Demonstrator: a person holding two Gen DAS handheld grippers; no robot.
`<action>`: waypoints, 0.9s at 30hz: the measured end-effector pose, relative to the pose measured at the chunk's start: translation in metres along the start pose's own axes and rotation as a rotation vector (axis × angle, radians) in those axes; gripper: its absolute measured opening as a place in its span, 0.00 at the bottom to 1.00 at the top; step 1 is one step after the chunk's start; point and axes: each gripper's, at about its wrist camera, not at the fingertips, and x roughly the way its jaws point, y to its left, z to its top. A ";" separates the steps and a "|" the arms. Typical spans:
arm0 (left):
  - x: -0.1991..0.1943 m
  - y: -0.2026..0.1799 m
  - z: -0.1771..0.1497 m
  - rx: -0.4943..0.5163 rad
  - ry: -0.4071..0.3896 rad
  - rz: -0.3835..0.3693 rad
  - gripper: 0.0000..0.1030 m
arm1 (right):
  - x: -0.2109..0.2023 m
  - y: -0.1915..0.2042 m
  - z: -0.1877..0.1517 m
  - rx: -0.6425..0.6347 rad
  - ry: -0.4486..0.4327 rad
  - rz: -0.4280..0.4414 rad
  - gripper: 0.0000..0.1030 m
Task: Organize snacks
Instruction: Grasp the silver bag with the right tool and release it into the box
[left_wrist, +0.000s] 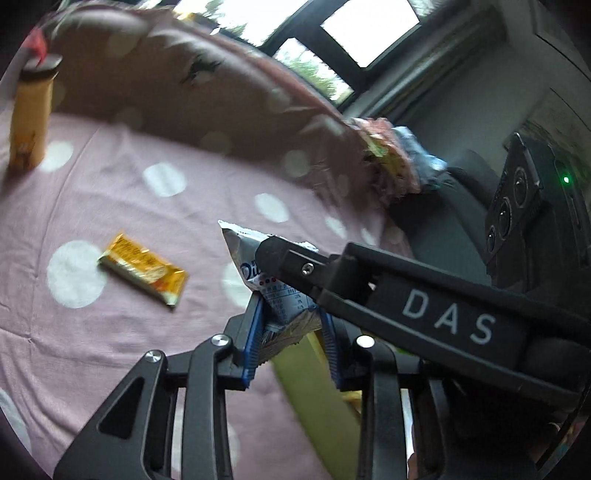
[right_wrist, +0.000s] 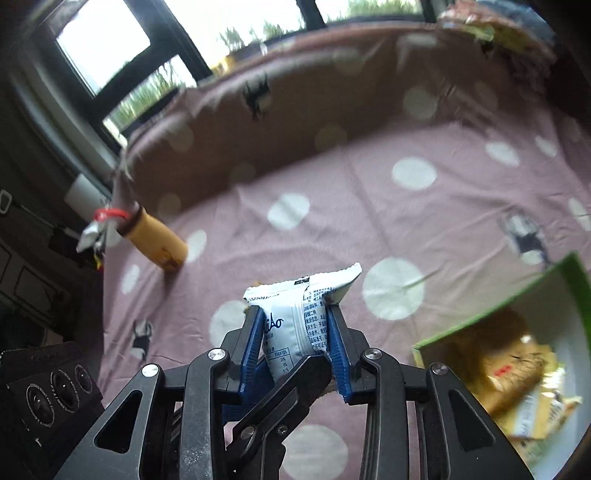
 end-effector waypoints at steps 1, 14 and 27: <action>-0.002 -0.013 -0.003 0.025 -0.003 -0.015 0.28 | -0.016 -0.005 -0.003 0.009 -0.028 -0.006 0.36; 0.066 -0.111 -0.069 0.140 0.242 -0.202 0.28 | -0.091 -0.119 -0.043 0.221 -0.080 -0.222 0.36; 0.032 -0.053 -0.030 -0.013 0.123 -0.090 0.52 | -0.085 -0.093 -0.016 0.063 -0.128 -0.279 0.75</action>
